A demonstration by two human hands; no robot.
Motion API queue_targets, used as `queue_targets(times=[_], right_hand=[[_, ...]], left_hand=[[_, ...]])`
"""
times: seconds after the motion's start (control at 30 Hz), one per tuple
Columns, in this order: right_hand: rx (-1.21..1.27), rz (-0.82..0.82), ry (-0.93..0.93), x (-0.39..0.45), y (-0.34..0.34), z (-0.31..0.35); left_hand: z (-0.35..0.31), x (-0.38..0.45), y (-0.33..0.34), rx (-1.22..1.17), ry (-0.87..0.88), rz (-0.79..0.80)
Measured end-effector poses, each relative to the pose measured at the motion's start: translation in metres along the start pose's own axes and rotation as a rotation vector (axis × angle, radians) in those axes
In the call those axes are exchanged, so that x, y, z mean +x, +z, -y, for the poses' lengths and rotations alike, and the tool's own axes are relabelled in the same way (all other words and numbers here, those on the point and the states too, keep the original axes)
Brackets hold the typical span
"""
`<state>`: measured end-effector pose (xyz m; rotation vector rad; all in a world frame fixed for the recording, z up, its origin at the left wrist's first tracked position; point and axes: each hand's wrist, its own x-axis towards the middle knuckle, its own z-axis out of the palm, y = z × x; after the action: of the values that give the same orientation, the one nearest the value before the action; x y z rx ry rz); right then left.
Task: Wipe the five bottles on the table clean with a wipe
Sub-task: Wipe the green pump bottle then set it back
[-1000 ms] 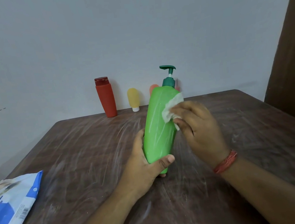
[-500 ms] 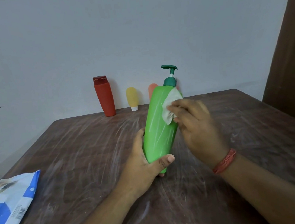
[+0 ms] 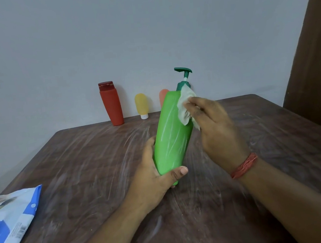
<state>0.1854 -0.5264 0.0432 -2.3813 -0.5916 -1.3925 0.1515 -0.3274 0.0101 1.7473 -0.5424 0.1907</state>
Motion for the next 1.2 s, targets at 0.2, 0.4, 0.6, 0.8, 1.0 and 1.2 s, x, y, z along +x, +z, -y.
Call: queue_targets(times=[0.2,0.4,0.6,0.8,1.0,1.2], right_hand=[[0.022,0.041,-0.077,0.000,-0.002,0.001],[0.108,0.079,0.023,-0.007,0.000,0.010],[0.146,-0.039,0.140,0.003,-0.002,0.002],[0.037,-0.047,0.074,0.004,-0.007,-0.006],[-0.053,0.025,-0.115,-0.001,-0.010,0.003],[-0.182,-0.006,0.084,0.012,-0.020,-0.014]], left_hand=[[0.002,0.000,-0.001,0.020,-0.027,-0.009],[0.005,0.001,-0.001,0.030,-0.058,-0.016],[0.005,0.001,-0.003,0.199,-0.038,-0.019],[0.004,0.001,-0.003,0.311,0.019,0.008],[0.008,0.002,0.000,0.379,0.041,0.013],[0.009,0.002,0.002,0.413,0.041,0.041]])
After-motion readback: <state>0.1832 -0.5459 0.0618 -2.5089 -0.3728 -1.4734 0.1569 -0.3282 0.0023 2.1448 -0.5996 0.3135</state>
